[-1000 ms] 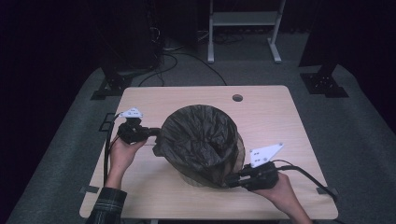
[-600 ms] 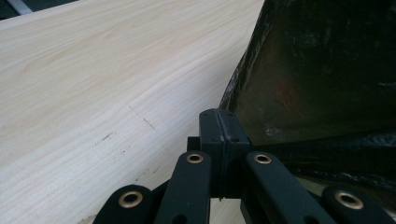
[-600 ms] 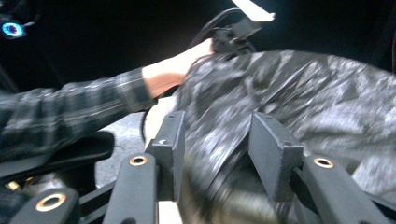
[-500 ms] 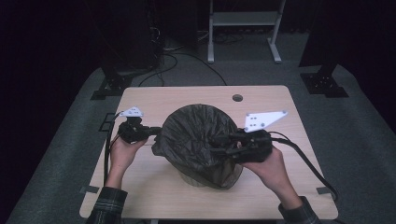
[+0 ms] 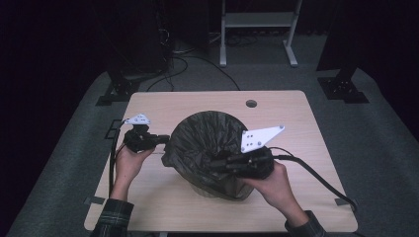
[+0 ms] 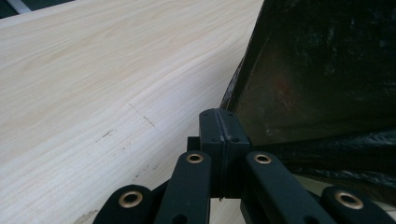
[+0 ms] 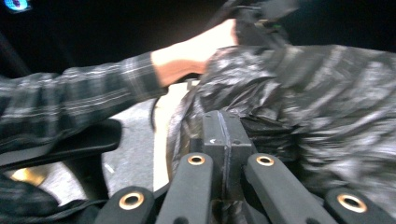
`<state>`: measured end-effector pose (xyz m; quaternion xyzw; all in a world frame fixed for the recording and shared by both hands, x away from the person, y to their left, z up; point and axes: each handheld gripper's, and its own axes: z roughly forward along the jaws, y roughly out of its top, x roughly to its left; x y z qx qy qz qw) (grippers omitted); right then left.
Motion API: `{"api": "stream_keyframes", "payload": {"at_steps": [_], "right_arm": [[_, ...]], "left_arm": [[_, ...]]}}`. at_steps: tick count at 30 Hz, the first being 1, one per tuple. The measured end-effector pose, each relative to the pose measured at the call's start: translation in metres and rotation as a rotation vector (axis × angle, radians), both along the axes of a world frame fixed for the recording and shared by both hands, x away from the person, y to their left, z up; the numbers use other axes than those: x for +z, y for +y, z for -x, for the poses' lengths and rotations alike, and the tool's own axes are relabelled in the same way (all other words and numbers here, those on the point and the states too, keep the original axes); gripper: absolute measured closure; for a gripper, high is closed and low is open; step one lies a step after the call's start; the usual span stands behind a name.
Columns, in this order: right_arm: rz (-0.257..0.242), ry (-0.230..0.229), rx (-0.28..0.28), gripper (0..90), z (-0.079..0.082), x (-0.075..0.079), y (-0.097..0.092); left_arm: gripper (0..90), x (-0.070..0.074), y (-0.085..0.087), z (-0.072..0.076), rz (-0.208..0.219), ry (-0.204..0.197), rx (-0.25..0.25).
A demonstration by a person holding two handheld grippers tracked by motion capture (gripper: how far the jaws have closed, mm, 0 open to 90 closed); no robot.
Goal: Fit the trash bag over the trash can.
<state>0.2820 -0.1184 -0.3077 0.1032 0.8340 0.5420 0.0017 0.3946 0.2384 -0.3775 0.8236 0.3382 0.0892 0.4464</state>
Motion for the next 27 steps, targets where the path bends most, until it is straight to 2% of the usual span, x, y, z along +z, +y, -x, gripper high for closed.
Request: {"api": "stream_keyframes", "payload": {"at_steps": [5, 10, 14, 16, 17, 21, 22, 27], "right_arm": [[0.011, -0.007, 0.086, 89.9, 0.021, -0.013, 0.013], [0.058, 0.000, 0.165, 90.0, 0.039, -0.033, 0.029], [0.125, 0.016, 0.188, 90.0, 0.046, -0.054, 0.037], [0.145, 0.025, 0.180, 90.0, 0.046, -0.062, 0.036], [0.137, 0.026, 0.179, 89.8, 0.045, -0.064, 0.034], [0.077, -0.021, 0.140, 70.9, 0.047, -0.053, 0.013], [0.059, -0.031, 0.127, 69.0, 0.047, -0.050, 0.007], [-0.050, -0.124, 0.001, 57.5, 0.043, -0.026, -0.042]], "left_arm": [[90.0, -0.003, 0.001, 0.000, -0.003, 0.010, 0.000], [90.0, -0.010, 0.002, -0.001, -0.021, 0.023, 0.012], [90.0, -0.018, 0.002, -0.004, -0.046, 0.042, 0.024], [90.0, -0.022, 0.002, -0.005, -0.047, 0.053, 0.027], [90.0, -0.023, 0.003, -0.005, -0.046, 0.054, 0.027], [90.0, -0.024, 0.005, -0.005, -0.044, 0.052, 0.031], [90.0, -0.024, 0.006, -0.004, -0.045, 0.053, 0.033], [90.0, -0.025, 0.007, -0.003, -0.047, 0.056, 0.036]]}}
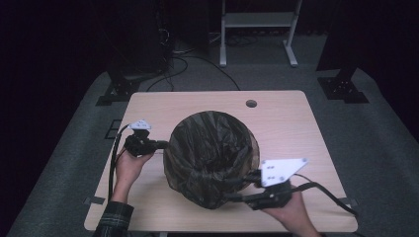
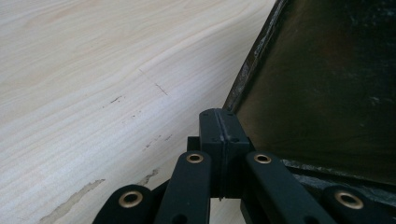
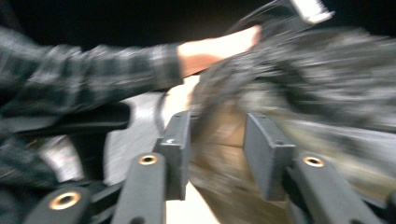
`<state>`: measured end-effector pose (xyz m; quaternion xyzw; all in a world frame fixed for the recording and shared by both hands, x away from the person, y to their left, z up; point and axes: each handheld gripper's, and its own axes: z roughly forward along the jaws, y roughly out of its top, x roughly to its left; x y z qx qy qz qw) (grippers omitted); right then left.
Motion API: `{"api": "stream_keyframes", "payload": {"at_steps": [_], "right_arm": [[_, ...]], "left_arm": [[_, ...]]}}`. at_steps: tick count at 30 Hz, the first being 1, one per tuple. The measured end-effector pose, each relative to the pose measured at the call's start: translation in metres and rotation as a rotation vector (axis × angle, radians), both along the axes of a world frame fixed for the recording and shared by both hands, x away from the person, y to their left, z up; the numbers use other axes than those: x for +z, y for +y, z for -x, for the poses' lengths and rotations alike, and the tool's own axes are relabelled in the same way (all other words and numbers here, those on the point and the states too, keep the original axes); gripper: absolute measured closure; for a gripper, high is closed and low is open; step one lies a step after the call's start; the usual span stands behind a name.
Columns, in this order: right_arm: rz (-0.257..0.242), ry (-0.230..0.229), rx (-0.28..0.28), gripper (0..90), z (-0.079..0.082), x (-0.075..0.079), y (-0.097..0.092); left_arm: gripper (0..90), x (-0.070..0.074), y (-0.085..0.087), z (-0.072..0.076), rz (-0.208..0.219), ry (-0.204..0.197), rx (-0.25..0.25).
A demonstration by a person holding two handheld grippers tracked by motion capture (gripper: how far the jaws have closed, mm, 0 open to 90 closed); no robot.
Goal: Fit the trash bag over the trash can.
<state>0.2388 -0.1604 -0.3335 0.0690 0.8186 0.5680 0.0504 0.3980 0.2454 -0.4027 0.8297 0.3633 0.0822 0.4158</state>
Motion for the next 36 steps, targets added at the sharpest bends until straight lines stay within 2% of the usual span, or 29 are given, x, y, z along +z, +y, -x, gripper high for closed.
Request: {"api": "stream_keyframes", "payload": {"at_steps": [4, 6, 9, 12, 15, 16, 21, 22, 25, 31, 36], "right_arm": [[-0.031, -0.022, -0.153, 47.9, -0.018, 0.003, -0.038], [-0.033, 0.009, -0.218, 42.8, -0.032, -0.001, -0.052], [-0.022, 0.043, -0.268, 41.0, -0.050, -0.010, -0.063], [-0.019, 0.062, -0.269, 41.7, -0.065, -0.016, -0.064], [0.009, 0.068, -0.250, 45.2, -0.074, -0.019, -0.058], [0.014, 0.073, -0.236, 49.1, -0.075, -0.020, -0.056], [0.052, 0.063, -0.201, 87.0, -0.078, -0.023, -0.047], [0.056, 0.069, -0.200, 89.4, -0.078, -0.023, -0.047], [0.084, 0.087, -0.202, 89.9, -0.082, -0.029, -0.045], [0.125, 0.103, -0.230, 90.0, -0.089, -0.042, -0.045], [0.167, 0.100, -0.276, 90.0, -0.097, -0.048, -0.045]], "left_arm": [[90.0, 0.000, 0.000, 0.000, -0.004, 0.002, -0.003], [90.0, 0.000, 0.000, -0.001, -0.004, 0.002, -0.003], [90.0, -0.001, -0.001, -0.001, -0.004, 0.003, -0.004], [90.0, -0.001, -0.002, -0.001, -0.005, 0.004, -0.005], [90.0, -0.002, -0.002, -0.002, -0.002, 0.006, -0.006], [90.0, -0.002, -0.003, -0.002, 0.000, 0.009, -0.007], [90.0, -0.005, -0.005, -0.003, -0.020, 0.018, -0.013], [90.0, -0.006, -0.006, -0.004, -0.028, 0.024, -0.011], [90.0, -0.011, -0.008, -0.006, -0.062, 0.037, -0.014], [90.0, -0.024, -0.012, -0.010, -0.053, 0.061, -0.013], [90.0, -0.034, -0.017, -0.015, -0.089, 0.080, -0.007]]}}
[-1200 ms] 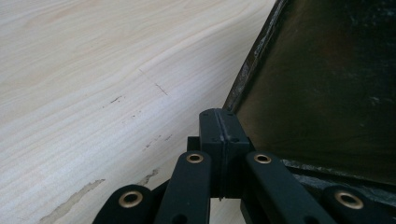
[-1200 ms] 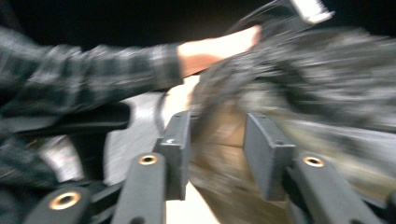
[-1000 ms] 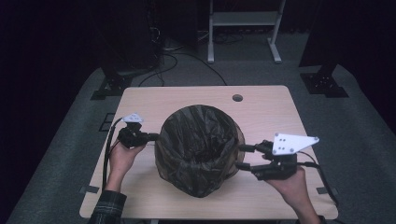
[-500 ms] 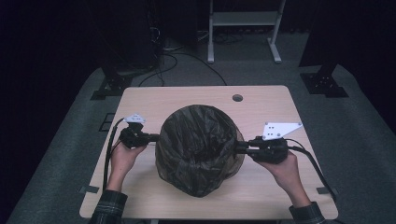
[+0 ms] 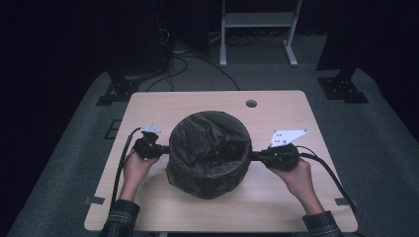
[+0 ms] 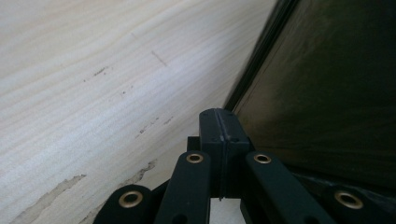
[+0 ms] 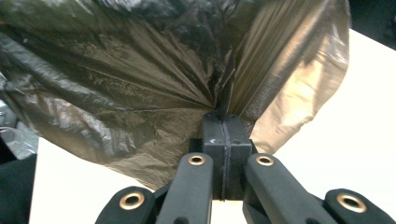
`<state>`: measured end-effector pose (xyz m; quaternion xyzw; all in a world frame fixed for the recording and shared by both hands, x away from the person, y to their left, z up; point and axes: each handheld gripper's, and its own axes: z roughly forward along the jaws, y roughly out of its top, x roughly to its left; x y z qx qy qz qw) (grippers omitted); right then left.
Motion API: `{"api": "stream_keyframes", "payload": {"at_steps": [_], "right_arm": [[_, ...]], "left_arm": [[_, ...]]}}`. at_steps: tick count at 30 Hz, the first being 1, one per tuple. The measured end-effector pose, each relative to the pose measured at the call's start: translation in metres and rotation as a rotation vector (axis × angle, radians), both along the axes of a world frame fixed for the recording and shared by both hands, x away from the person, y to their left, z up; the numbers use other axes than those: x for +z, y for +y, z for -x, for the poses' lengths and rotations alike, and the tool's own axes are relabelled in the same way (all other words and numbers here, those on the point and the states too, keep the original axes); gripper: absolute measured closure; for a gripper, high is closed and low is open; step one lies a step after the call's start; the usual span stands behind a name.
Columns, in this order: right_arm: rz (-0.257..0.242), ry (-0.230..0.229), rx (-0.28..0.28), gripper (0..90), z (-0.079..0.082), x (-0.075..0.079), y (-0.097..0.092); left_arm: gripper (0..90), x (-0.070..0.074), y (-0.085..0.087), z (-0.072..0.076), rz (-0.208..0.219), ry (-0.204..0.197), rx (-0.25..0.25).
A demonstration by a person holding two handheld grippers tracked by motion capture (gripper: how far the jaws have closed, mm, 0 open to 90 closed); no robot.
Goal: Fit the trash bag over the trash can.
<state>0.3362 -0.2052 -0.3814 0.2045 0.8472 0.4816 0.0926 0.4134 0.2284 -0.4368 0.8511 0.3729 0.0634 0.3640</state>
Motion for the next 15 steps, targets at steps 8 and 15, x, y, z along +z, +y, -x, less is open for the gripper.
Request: {"api": "stream_keyframes", "payload": {"at_steps": [8, 15], "right_arm": [[0.054, 0.037, -0.041, 90.0, -0.011, -0.015, -0.001], [0.123, 0.065, -0.044, 90.0, -0.018, -0.034, 0.010]], "left_arm": [[90.0, -0.019, -0.012, -0.003, -0.146, 0.034, 0.007], [90.0, -0.021, -0.007, 0.001, -0.071, 0.033, -0.004]]}}
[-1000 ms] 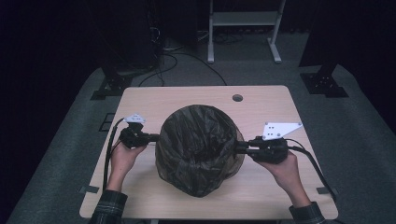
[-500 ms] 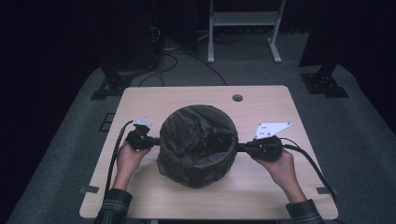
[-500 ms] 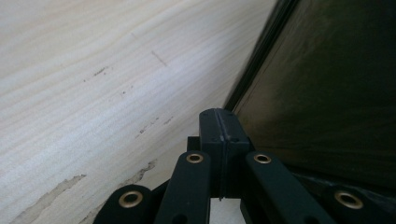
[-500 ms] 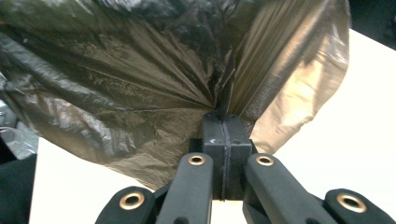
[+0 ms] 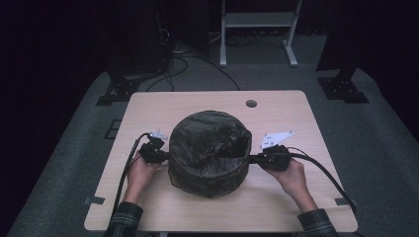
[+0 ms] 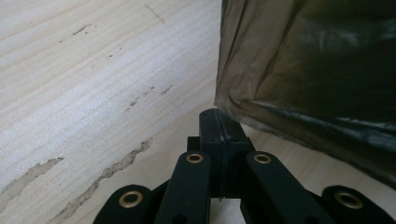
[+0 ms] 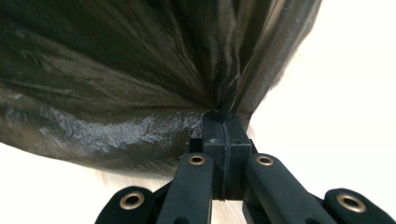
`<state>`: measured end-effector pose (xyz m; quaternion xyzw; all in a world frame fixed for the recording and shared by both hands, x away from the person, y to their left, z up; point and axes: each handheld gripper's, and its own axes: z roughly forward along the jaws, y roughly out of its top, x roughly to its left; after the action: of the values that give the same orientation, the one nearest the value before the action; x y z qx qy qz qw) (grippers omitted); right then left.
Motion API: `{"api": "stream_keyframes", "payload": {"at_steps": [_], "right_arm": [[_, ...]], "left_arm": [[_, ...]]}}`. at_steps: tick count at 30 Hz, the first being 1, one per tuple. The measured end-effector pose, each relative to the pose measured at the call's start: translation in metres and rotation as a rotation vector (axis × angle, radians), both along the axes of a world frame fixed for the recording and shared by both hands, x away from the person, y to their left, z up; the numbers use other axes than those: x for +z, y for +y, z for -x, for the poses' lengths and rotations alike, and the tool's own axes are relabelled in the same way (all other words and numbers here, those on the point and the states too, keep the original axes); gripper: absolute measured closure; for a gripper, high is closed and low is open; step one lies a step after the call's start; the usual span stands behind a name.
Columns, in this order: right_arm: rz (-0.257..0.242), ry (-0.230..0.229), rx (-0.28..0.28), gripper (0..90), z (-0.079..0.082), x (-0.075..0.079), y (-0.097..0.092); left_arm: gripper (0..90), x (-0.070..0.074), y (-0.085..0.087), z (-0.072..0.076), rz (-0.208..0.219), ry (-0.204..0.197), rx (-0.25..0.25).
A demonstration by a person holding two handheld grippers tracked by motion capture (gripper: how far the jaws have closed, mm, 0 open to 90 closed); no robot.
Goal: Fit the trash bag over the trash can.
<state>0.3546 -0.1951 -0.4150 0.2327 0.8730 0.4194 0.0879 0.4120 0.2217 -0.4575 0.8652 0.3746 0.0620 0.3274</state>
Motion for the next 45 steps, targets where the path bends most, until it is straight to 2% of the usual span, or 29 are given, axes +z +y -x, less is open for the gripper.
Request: {"api": "stream_keyframes", "payload": {"at_steps": [2, 4, 7, 13, 15, 20, 23, 25, 30, 34, 37, 40, 45], "right_arm": [[-0.020, -0.018, 0.003, 88.0, 0.001, 0.003, -0.001], [-0.038, -0.031, -0.019, 71.7, 0.002, 0.006, -0.003], [-0.064, -0.043, -0.030, 58.5, 0.002, 0.013, -0.008], [-0.132, -0.045, -0.038, 25.1, 0.003, 0.031, -0.022], [-0.145, -0.045, -0.041, 18.5, 0.004, 0.037, -0.028], [-0.185, -0.067, -0.013, 13.4, 0.010, 0.055, -0.038], [-0.194, -0.089, -0.003, 11.9, 0.013, 0.067, -0.040], [-0.198, -0.089, 0.014, 9.9, 0.015, 0.074, -0.040], [-0.207, -0.105, 0.049, 2.0, 0.019, 0.090, -0.037], [-0.187, -0.133, 0.054, 2.2, 0.021, 0.103, -0.032], [-0.199, -0.140, 0.079, 2.2, 0.021, 0.112, -0.029], [-0.201, -0.143, 0.095, 2.2, 0.019, 0.121, -0.024], [-0.168, -0.149, 0.116, 2.1, 0.015, 0.130, -0.011]], "left_arm": [[90.0, 0.003, 0.004, 0.001, 0.040, -0.018, 0.001], [90.0, 0.009, 0.008, 0.003, 0.077, -0.039, -0.002], [79.3, 0.016, 0.012, 0.007, 0.102, -0.068, -0.002], [54.5, 0.028, 0.021, 0.020, 0.078, -0.113, -0.007], [42.9, 0.029, 0.024, 0.024, 0.053, -0.117, -0.009], [16.9, 0.029, 0.033, 0.038, 0.032, -0.153, -0.041], [7.0, 0.028, 0.038, 0.049, 0.024, -0.173, -0.064], [2.1, 0.026, 0.041, 0.057, 0.031, -0.181, -0.084], [0.0, 0.018, 0.043, 0.074, 0.021, -0.163, -0.142], [0.0, 0.010, 0.041, 0.083, 0.001, -0.148, -0.171], [0.0, 0.005, 0.038, 0.088, -0.028, -0.141, -0.187], [0.0, -0.002, 0.035, 0.094, -0.038, -0.136, -0.202], [0.0, -0.013, 0.034, 0.098, -0.052, -0.123, -0.220]]}}
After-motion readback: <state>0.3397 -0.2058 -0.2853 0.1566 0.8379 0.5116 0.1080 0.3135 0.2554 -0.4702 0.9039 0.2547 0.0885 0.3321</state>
